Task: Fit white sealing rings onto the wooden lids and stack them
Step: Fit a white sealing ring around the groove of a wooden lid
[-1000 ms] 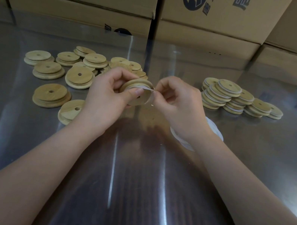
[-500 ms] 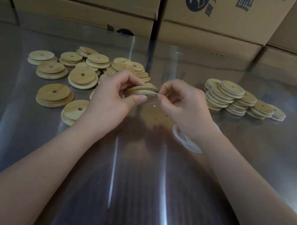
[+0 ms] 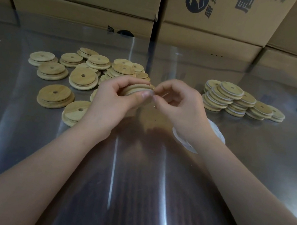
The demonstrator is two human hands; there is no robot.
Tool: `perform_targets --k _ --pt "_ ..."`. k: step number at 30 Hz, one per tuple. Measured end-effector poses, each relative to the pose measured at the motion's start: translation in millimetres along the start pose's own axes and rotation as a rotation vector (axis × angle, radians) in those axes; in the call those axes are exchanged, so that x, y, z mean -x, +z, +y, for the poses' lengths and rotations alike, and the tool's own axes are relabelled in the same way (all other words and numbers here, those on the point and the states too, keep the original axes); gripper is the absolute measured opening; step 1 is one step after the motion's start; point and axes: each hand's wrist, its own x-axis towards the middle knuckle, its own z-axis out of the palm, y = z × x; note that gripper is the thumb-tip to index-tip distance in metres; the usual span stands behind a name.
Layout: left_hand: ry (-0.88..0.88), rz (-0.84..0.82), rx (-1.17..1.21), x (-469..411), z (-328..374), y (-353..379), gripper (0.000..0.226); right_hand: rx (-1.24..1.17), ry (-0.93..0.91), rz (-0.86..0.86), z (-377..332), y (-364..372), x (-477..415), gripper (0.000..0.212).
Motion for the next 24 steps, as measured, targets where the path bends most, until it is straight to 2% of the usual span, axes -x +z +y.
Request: perform_targets --k 4,10,24 --pt "-0.050 0.017 0.049 -0.4 -0.4 -1.3 0.017 -0.109 0.158 -0.032 1.5 -2.1 -3.8 0.019" --pt "-0.051 0.004 0.054 -1.5 -1.3 -2.4 0.017 -0.212 0.270 -0.107 0.7 -6.1 -5.0 0.016" --pt "-0.071 -0.011 0.063 -5.4 -2.7 -3.6 0.019 -0.204 0.287 -0.091 -2.2 -9.0 -6.3 0.018"
